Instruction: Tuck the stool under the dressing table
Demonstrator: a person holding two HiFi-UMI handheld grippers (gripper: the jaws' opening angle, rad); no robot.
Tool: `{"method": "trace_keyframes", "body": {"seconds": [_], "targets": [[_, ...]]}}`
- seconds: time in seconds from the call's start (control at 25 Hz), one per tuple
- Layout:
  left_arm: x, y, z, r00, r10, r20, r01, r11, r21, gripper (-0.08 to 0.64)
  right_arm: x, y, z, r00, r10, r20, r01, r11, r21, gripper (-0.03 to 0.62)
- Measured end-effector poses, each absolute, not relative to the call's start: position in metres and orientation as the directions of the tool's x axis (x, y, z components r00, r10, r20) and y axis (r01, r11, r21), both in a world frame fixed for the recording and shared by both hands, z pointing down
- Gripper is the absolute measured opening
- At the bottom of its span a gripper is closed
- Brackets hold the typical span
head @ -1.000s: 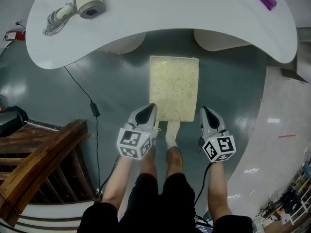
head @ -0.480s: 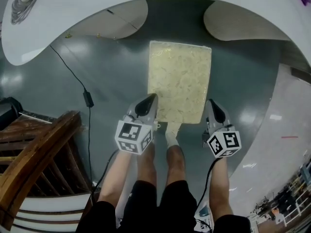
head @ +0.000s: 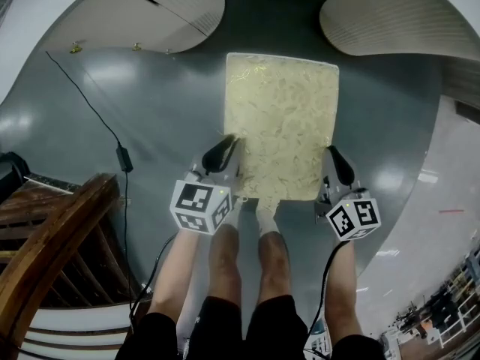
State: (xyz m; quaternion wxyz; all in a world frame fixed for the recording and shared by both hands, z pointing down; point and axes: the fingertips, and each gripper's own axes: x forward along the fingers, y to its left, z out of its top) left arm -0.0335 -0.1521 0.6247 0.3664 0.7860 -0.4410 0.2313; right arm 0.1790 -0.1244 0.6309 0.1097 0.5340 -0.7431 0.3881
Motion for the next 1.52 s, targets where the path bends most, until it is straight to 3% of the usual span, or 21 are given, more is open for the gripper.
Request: {"method": "trace_keyframes", "body": {"seconds": [0.28, 0.68, 1.0, 1.52], "targets": [[-0.033, -0.152, 0.638, 0.554, -0.519, 0.651, -0.832, -0.371, 0.413, 0.138, 0.177, -0.136, 0.645, -0.441, -0.717, 0.539, -0.854, 0.151, -0.499, 0.169], [-0.041, -0.154, 0.643, 0.547, -0.540, 0.640, -0.833, -0.275, 0.480, 0.310, 0.181, -0.132, 0.659, -0.466, -0.679, 0.567, -0.842, 0.145, -0.519, 0.273], [-0.036, -0.147, 0.667, 0.581, -0.475, 0.661, -0.810, -0.263, 0.524, 0.407, 0.180, -0.133, 0.667, -0.522, -0.663, 0.537, -0.781, 0.117, -0.614, 0.304], [-0.032, -0.150, 0.685, 0.663, -0.457, 0.593, -0.733, -0.236, 0.638, 0.489, 0.175, -0.136, 0.675, -0.593, -0.644, 0.483, -0.706, 0.127, -0.697, 0.310]]}}
